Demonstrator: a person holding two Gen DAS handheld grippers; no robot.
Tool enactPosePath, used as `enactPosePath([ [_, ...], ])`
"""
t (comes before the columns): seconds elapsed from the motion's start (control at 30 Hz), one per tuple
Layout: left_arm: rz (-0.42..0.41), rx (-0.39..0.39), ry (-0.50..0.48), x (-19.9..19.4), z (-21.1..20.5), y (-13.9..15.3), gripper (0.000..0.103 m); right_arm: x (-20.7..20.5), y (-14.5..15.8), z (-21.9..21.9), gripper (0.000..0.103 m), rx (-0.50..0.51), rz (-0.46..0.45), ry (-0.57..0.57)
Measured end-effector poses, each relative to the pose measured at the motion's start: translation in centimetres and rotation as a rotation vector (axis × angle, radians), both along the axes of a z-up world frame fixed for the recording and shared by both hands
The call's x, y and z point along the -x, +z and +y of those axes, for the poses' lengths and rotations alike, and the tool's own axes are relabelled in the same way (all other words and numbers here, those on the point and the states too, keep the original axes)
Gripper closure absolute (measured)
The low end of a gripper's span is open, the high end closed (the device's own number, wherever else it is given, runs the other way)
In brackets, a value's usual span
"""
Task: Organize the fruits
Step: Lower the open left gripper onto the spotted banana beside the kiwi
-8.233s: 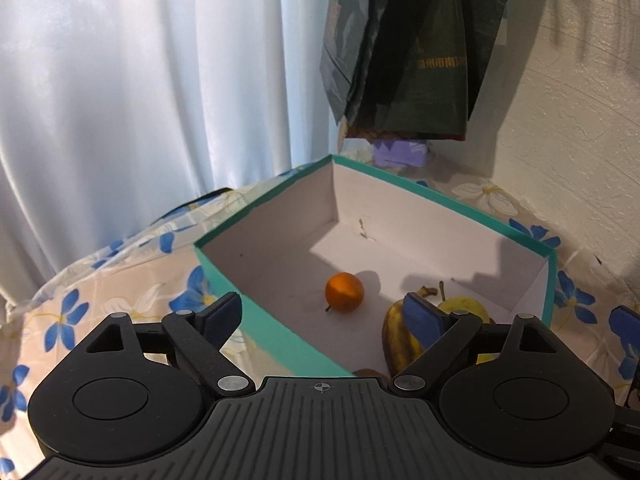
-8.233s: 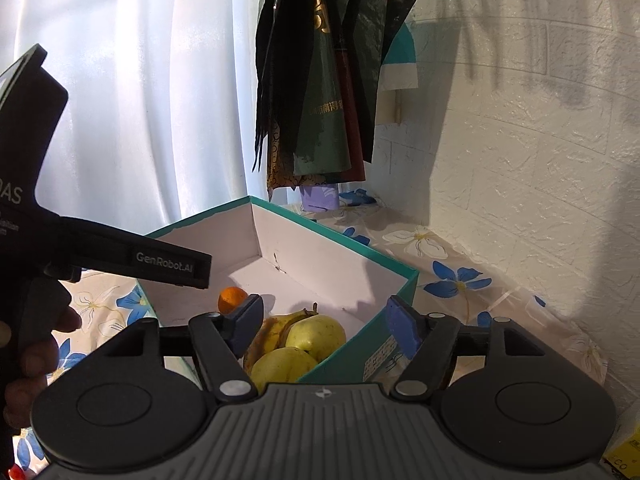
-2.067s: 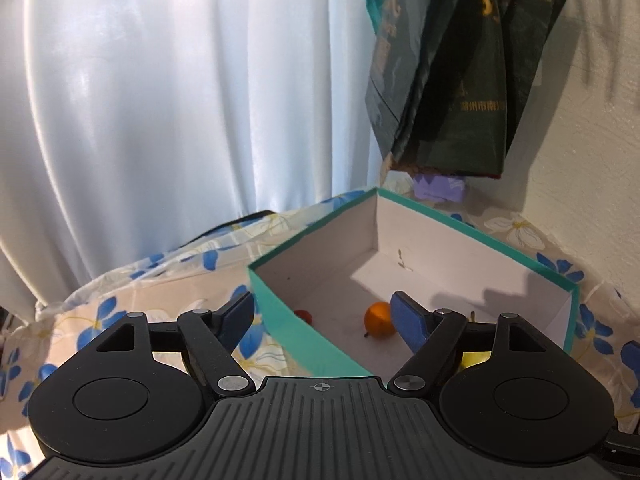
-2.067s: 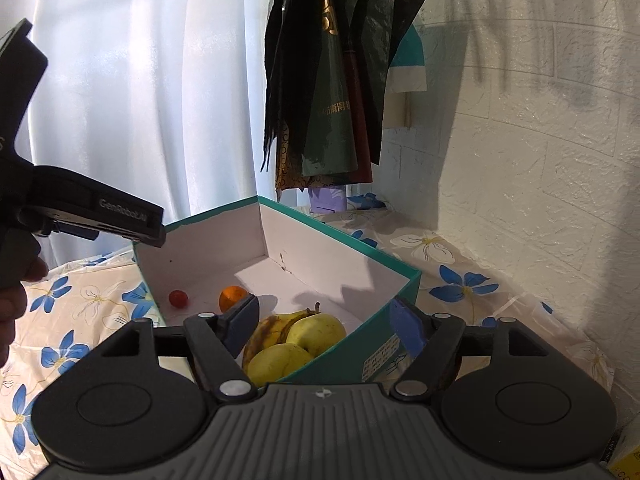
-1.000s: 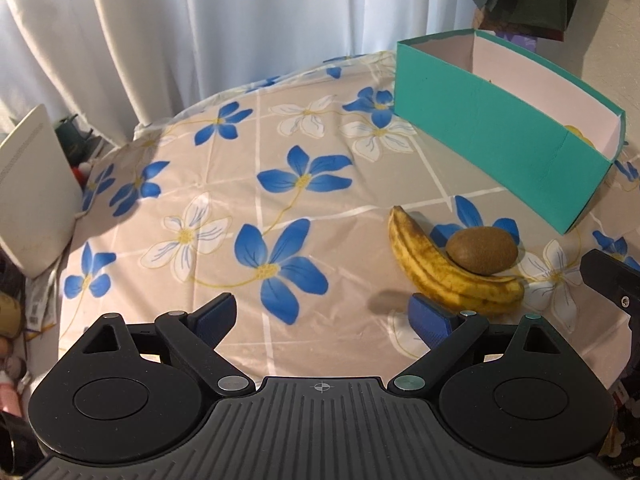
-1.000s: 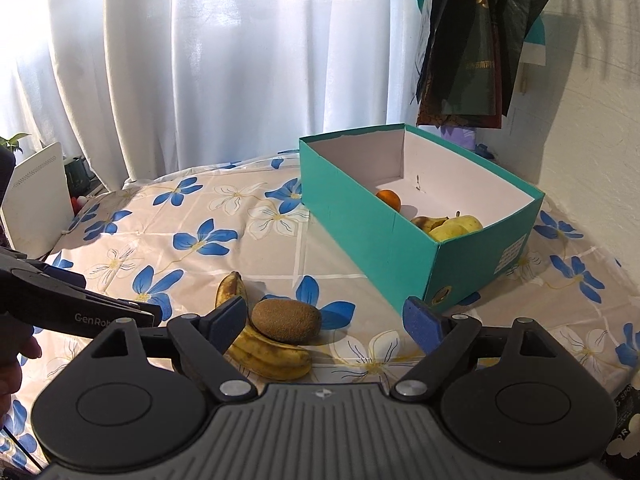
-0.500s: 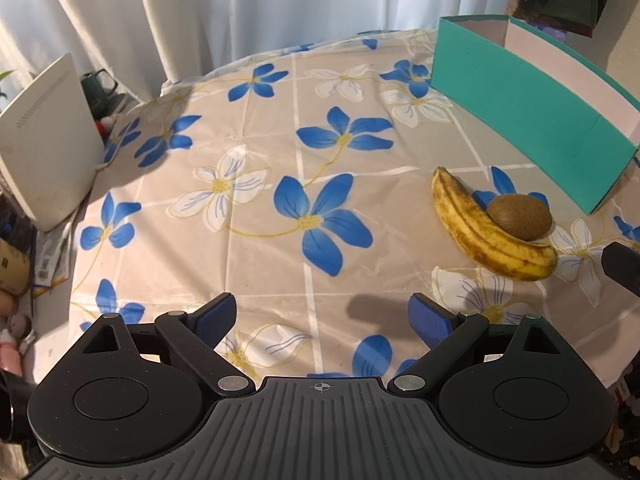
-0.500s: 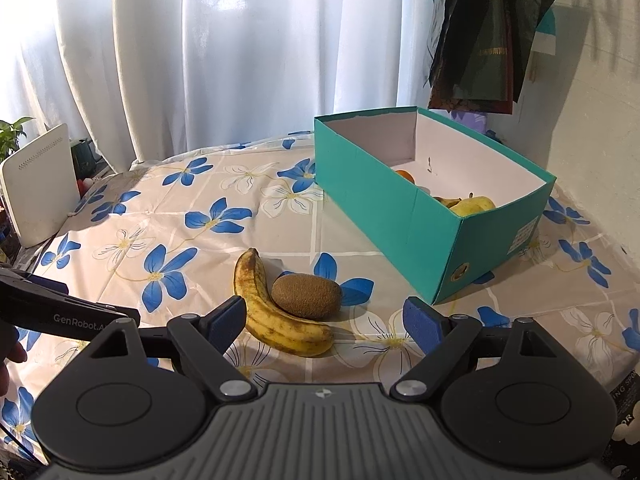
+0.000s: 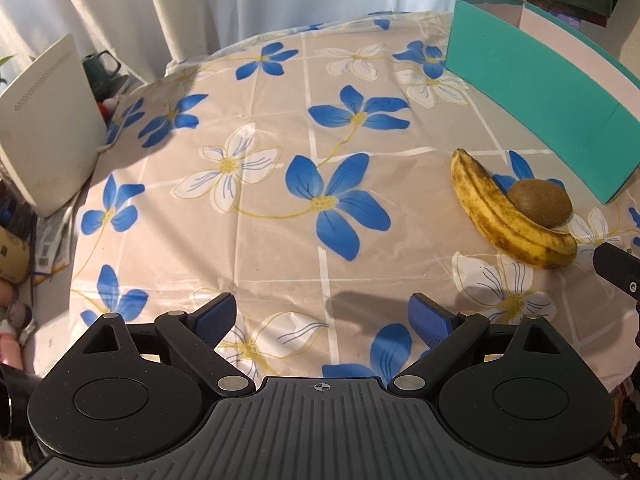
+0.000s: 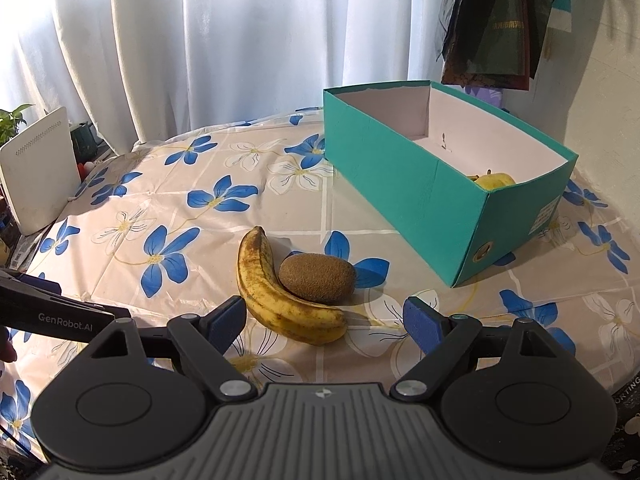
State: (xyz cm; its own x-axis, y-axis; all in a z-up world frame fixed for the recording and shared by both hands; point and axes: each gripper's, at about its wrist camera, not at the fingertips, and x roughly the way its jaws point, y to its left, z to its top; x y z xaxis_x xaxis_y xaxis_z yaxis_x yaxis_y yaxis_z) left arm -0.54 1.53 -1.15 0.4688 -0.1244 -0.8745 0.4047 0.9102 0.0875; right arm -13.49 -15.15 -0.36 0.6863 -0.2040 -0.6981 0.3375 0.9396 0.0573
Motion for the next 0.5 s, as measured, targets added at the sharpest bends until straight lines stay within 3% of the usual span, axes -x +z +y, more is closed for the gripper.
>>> enactPosePath([
  [0.27, 0.000, 0.014, -0.020, -1.0, -2.3, 0.5, 0.007, -0.4, -0.1, -0.6, 0.017, -0.005, -0.005, 0.003],
  [0.5, 0.073, 0.048, -0.040, -2.2, -6.9, 0.1, 0.006, 0.3, -0.1, -2.1, 0.017, -0.007, -0.017, -0.040],
])
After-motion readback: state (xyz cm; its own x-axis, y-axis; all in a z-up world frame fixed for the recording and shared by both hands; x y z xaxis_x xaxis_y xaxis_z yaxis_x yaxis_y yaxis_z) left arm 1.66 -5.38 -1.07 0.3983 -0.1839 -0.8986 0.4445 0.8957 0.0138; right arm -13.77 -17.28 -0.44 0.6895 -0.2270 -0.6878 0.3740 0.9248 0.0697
